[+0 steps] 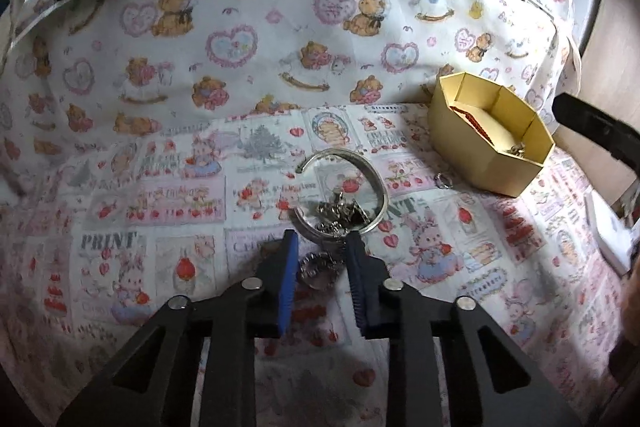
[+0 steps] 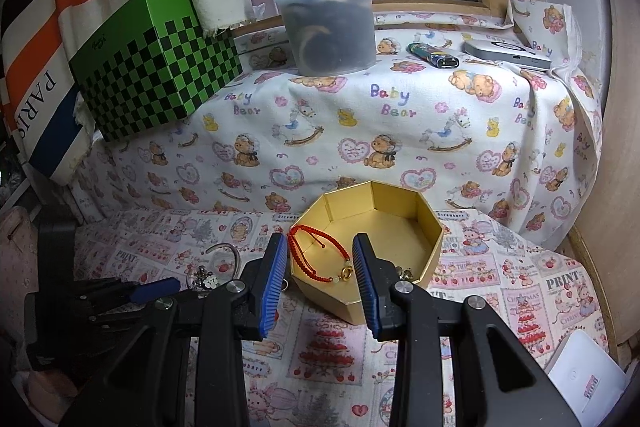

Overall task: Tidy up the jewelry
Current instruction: 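Close the left tool on the silver chain and lift it up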

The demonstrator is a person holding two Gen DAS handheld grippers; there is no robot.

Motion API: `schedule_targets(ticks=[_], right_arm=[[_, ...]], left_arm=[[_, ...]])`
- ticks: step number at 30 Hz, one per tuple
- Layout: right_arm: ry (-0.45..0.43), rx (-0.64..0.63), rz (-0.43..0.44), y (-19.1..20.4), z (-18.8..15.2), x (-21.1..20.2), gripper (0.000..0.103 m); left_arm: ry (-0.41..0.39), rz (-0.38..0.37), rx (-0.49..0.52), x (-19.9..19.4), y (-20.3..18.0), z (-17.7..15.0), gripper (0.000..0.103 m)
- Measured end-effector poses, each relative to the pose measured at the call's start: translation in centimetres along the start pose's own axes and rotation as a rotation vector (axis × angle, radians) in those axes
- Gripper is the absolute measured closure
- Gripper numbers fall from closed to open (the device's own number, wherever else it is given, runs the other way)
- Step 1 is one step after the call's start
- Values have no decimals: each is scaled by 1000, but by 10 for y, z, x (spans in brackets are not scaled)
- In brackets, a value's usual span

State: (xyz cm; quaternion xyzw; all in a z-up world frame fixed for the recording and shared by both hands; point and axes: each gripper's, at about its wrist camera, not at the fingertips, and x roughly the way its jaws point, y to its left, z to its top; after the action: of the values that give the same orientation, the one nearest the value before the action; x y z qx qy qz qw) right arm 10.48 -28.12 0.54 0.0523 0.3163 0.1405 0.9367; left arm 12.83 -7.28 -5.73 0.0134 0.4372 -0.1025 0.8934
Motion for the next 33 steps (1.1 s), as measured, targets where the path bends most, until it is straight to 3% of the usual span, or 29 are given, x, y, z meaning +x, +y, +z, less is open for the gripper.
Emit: schedule_targets(ticks=[2,10,19,33], right_arm=[[1,0,-1,0,0,0,67],[0,11,-2,-3,0,0,67],[1,11,4,-1,0,-1,67],[22,-40,86,21,-6,-1,67]], left_arm=[[-2,-11,-12,0,2,0,102],[-68,-59,-46,-21,11,0,102],[-222,-130,-90,-80,21,4,102],[-364,-147,-161,-124,49,3,102]])
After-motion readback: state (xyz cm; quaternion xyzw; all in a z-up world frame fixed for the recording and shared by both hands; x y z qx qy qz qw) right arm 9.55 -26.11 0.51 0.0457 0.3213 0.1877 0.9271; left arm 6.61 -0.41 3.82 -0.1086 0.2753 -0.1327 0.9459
